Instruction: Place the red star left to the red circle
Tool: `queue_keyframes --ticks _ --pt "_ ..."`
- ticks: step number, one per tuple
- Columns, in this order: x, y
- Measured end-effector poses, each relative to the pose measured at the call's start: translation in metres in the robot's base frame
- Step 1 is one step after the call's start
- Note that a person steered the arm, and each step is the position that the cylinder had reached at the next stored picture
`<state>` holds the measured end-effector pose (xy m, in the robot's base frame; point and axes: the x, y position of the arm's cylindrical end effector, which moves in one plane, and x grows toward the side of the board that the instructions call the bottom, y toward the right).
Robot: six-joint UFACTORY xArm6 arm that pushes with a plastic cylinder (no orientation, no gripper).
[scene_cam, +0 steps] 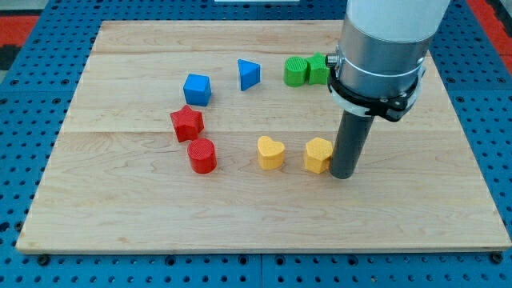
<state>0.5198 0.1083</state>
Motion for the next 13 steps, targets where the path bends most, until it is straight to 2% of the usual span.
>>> queue_keyframes --ticks 1,3,4,5,6,7,8,13 --pt "0.029 -0.053" --pt "-0.010 -0.209" --pt "-0.015 -0.216" --pt "-0.015 -0.260" --pt "-0.046 -0.295" --pt "-0.065 -0.268" --pt "-0.065 -0.238" --pt "-0.058 -0.224"
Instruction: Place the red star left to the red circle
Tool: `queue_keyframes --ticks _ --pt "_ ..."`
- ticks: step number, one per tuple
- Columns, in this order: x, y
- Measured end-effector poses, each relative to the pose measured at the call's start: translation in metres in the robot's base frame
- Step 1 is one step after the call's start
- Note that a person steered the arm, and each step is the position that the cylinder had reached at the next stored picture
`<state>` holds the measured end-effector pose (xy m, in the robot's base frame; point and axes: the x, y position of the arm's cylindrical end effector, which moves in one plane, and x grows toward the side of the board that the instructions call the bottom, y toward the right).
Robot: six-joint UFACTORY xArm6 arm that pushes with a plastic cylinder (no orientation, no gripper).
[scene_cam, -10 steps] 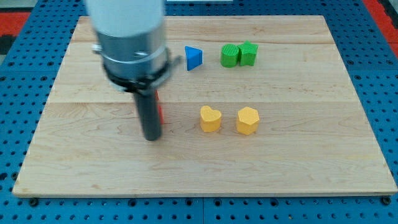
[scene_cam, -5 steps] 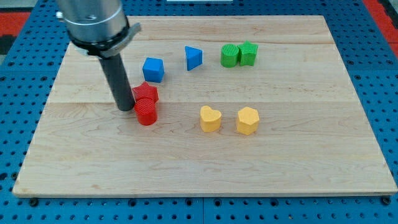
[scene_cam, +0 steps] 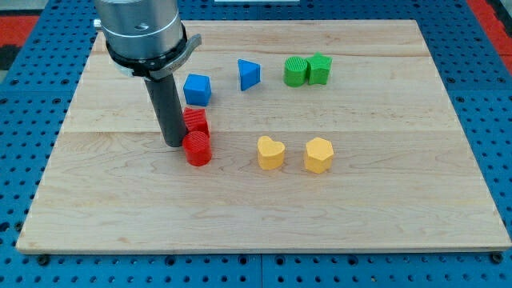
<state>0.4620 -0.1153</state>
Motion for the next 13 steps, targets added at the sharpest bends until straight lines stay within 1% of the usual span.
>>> queue_keyframes --ticks 1,3,5,6,7,8,9,10,11,12,13 --pt "0.000 0.006" --pt "-0.028 0.034" --pt "-0.028 0.129" --pt "-0.044 0.143" --pt "-0.071 0.140" --pt "-0.074 0.084" --pt "-0.059 0.018" --pt "-0.044 -0.025" --pt "-0.068 -0.019" --pt "-0.073 -0.054" --pt "-0.051 -0.074"
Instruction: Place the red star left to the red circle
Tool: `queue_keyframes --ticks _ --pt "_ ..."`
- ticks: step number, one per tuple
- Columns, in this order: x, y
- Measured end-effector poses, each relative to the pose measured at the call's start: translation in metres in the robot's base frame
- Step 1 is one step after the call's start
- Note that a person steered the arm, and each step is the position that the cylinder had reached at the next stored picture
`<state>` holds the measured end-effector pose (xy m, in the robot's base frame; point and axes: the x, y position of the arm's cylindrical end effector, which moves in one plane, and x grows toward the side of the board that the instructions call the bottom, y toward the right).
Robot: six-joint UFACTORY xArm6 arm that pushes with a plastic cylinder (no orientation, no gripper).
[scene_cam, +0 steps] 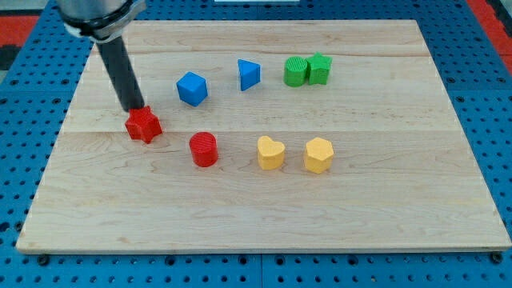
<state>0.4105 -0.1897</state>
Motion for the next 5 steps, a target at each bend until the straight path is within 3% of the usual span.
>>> queue_keyframes --ticks 1,3,5 --pt "0.019 0.000" --pt "-0.010 0.037" --pt "0.013 0.026"
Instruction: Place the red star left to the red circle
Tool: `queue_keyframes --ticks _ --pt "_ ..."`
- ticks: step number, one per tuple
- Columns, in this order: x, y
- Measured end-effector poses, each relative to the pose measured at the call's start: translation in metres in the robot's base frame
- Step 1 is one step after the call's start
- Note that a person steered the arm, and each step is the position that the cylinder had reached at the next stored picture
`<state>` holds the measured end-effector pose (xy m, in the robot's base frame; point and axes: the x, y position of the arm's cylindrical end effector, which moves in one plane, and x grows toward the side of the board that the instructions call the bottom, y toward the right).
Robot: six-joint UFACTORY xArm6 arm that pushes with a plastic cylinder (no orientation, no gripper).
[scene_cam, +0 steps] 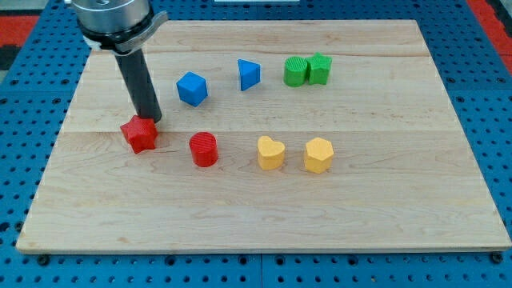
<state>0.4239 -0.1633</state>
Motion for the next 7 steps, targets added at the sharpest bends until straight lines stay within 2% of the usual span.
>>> queue_keyframes --ticks 7 --pt "0.015 -0.039"
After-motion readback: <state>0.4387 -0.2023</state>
